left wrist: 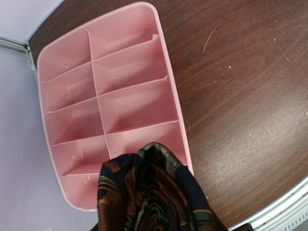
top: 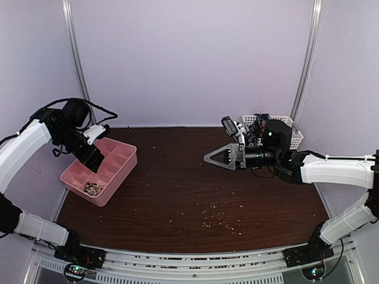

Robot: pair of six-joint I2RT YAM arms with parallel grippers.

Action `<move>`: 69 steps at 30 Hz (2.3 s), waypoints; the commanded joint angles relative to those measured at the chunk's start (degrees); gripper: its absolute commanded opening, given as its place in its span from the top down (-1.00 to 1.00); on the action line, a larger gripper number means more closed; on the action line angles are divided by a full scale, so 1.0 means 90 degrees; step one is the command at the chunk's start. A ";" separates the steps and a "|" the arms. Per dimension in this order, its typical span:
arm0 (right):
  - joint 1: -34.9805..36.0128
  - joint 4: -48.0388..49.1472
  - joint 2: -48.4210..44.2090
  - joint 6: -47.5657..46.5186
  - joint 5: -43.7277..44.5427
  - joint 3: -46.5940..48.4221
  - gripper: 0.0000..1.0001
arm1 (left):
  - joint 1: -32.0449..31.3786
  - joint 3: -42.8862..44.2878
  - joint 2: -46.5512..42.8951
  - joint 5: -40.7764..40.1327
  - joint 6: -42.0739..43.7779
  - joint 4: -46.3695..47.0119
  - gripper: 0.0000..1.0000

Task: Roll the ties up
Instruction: Place the tie in the storage box.

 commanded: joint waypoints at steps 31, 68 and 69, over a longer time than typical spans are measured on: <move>-0.0054 0.0476 0.0241 0.0057 -0.0390 -0.0097 -0.99 | 0.0805 -0.0576 0.3138 0.0077 0.0531 0.1071 1.00; -0.0215 0.0603 0.0264 0.0349 -0.0440 -0.0105 -0.99 | 0.1044 0.0084 0.2735 0.0365 0.0457 0.0812 -0.96; -0.0215 0.0603 0.0274 0.0363 -0.0439 -0.0101 -0.99 | 0.1029 0.0054 0.2677 0.0358 0.0442 0.0811 -0.94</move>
